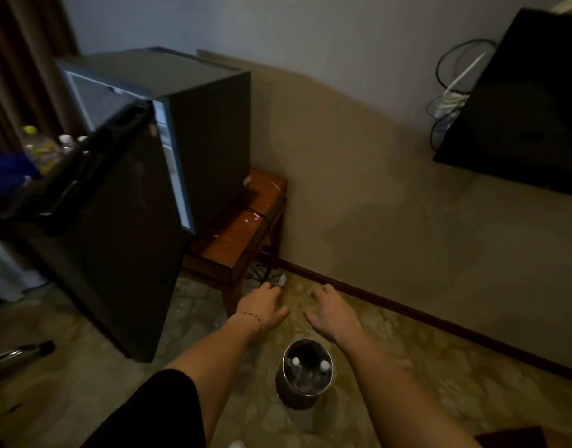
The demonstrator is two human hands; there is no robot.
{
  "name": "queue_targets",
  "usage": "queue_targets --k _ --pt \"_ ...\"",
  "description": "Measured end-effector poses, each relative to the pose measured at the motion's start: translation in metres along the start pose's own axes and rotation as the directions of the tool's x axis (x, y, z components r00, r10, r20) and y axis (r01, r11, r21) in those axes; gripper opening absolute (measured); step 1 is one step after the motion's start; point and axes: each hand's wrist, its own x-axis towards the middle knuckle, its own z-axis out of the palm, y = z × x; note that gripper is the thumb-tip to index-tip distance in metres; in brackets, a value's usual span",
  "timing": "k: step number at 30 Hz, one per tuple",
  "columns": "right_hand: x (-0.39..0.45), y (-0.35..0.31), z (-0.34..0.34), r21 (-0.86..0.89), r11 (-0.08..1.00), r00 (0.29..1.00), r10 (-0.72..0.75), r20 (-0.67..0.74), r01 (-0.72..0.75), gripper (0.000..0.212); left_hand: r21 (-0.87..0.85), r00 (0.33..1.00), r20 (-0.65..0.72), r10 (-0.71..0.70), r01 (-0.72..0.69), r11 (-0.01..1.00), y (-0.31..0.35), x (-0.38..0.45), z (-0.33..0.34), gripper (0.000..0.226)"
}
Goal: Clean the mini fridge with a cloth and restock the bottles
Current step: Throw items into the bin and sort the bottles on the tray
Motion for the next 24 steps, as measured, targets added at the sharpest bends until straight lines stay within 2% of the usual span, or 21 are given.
queue_targets --k 6,11,18,24 --pt "-0.052 -0.043 0.008 -0.015 0.994 0.993 -0.106 0.044 0.106 0.053 -0.049 0.994 -0.078 -0.077 0.073 0.996 -0.032 -0.088 -0.014 0.039" --pt "-0.075 -0.104 0.027 -0.015 0.969 0.965 -0.245 0.092 0.247 0.043 0.019 0.976 -0.107 -0.189 0.192 0.981 -0.077 -0.165 -0.014 0.048" --pt "-0.096 -0.227 0.060 -0.060 0.890 0.887 -0.443 0.130 0.453 0.044 -0.011 0.884 -0.161 -0.439 0.443 0.896 -0.166 -0.256 -0.033 0.047" --pt "-0.087 -0.329 0.085 -0.024 0.830 0.816 -0.541 0.202 0.557 0.056 -0.032 0.810 -0.281 -0.515 0.529 0.848 -0.249 -0.296 -0.075 0.049"
